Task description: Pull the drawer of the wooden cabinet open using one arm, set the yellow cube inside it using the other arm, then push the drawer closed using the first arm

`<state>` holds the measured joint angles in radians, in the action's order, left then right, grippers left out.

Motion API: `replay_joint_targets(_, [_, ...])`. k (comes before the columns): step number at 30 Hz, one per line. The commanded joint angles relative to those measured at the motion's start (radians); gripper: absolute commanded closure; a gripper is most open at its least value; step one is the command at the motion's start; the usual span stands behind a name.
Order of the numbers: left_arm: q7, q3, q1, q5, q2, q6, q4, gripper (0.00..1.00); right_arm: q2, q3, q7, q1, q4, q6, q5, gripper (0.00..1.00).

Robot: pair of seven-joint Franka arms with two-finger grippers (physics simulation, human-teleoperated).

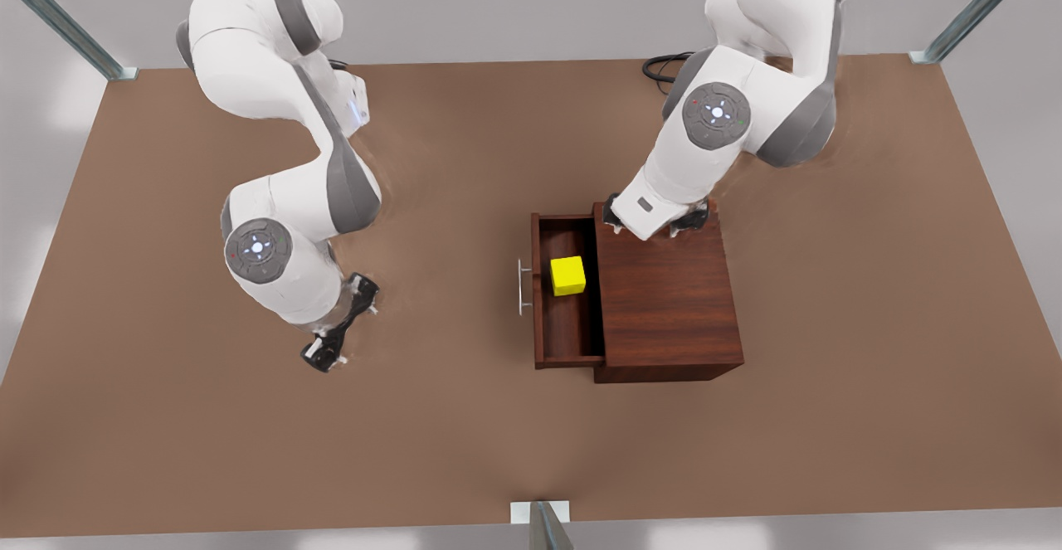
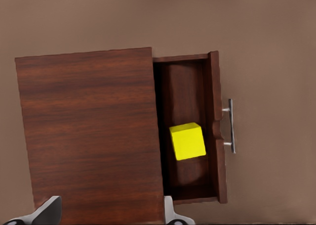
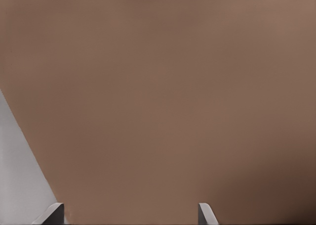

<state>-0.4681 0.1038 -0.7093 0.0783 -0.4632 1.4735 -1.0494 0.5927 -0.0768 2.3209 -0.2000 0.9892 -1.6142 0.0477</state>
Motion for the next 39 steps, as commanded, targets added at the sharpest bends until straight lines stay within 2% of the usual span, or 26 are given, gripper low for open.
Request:
replay_joint_targets(1, [-0.649,0.005,-0.15,-0.057,-0.117,0.059,0.117,0.0,-0.036,-0.008,-1.406,0.123,0.025,0.103,0.052,0.0])
replay_joint_targets(2, [-0.721,0.001,-0.176,-0.06,-0.147,0.155,0.131,0.0,-0.06,-0.003,-1.774,0.188,0.086,-0.001,0.072,0.0])
replay_joint_targets(3, [-0.786,0.004,-0.208,-0.064,-0.196,0.246,0.132,0.0,-0.106,-0.008,-2.097,0.258,0.149,-0.024,0.075,0.0])
replay_joint_targets(4, [-0.811,0.004,-0.214,-0.064,-0.221,0.295,0.132,0.0,-0.125,0.023,-2.323,0.277,0.201,-0.015,0.073,0.0])
replay_joint_targets(6, [-0.914,0.011,-0.22,-0.107,-0.356,0.499,0.149,0.0,-0.203,0.034,-2.359,0.267,0.353,-0.02,0.046,0.0])
replay_joint_targets(8, [-1.024,0.022,-0.22,-0.107,-0.436,0.62,0.197,0.0,-0.18,0.04,-2.298,0.226,0.347,0.004,0.052,0.0])
replay_joint_targets(11, [-1.089,0.022,-0.234,-0.109,-0.474,0.726,0.212,0.0,-0.156,0.034,-2.264,0.191,0.345,0.004,0.053,0.0])
replay_joint_targets(15, [-1.08,0.016,-0.236,-0.241,-0.485,0.685,0.203,0.0,-0.156,0.037,-2.218,0.194,0.345,0.004,0.049,0.0])
replay_joint_targets(20, [-1.003,-0.012,-0.237,-0.235,-0.543,0.62,0.172,0.0,-0.148,0.037,-2.22,0.197,0.345,0.004,0.047,0.0])
replay_joint_targets(30, [-0.724,-0.006,-0.234,-0.249,-0.534,0.413,0.17,0.0,-0.142,0.037,-2.217,0.195,0.344,0.004,0.041,0.0])
replay_joint_targets(39, [-0.529,-0.006,-0.157,-0.244,-0.528,0.366,0.149,0.0,-0.142,0.038,-2.217,0.195,0.344,0.004,0.043,0.0])
